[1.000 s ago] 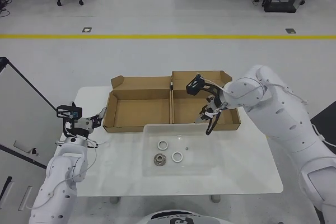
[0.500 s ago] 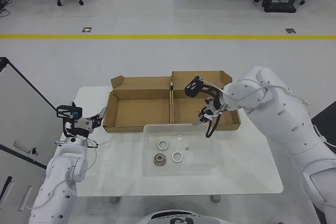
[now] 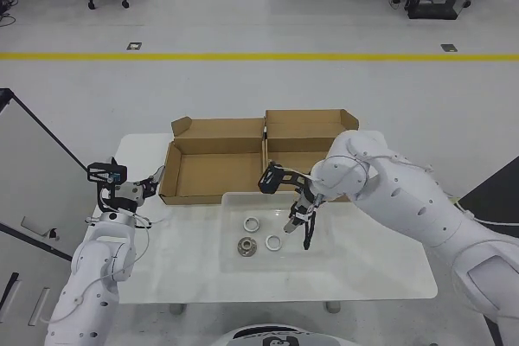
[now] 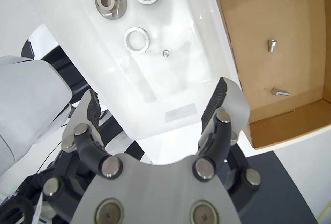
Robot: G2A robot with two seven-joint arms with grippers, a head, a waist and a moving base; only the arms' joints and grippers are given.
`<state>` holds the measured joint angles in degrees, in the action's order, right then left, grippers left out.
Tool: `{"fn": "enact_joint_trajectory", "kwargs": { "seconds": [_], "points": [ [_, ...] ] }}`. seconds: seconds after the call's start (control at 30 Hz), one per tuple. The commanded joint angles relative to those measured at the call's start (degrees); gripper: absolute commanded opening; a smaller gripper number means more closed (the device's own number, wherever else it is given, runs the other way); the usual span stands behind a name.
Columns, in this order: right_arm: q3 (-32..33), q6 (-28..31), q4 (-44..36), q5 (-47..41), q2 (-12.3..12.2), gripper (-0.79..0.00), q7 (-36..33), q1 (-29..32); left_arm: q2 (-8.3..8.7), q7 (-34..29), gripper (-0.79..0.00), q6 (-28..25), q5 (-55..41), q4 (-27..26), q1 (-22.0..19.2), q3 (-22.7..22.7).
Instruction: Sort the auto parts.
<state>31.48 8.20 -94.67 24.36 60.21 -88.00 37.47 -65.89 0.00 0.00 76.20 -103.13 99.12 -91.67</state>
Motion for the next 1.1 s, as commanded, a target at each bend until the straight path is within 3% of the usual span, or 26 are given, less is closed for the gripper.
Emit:
{"fn": "enact_joint_trajectory", "kwargs": {
  "seconds": [0.0, 0.43, 0.57, 0.73, 1.07],
  "points": [
    [-1.1, -0.2, 0.9, 0.1, 0.4, 0.000, 0.0, -0.4, 0.00, 0.0, 0.000, 0.0, 0.0, 0.0, 0.0, 0.0],
    [-5.9, 1.8, 7.5, 1.0, 3.3, -0.006, 2.4, -1.1, 0.00, 0.0, 0.000, 0.0, 0.0, 0.0, 0.0, 0.0],
    [-7.2, 2.2, 9.4, 1.6, 4.2, -0.200, 3.2, -1.4, 0.00, 0.0, 0.000, 0.0, 0.0, 0.0, 0.0, 0.0],
    [-8.7, 2.8, 11.3, 2.4, 5.3, -0.317, 4.1, -1.4, 0.00, 0.0, 0.000, 0.0, 0.0, 0.0, 0.0, 0.0],
    [-10.9, 4.9, 14.6, 4.1, 7.1, -0.394, 4.3, -1.5, 0.00, 0.0, 0.000, 0.0, 0.0, 0.0, 0.0, 0.0]
  ]
}}
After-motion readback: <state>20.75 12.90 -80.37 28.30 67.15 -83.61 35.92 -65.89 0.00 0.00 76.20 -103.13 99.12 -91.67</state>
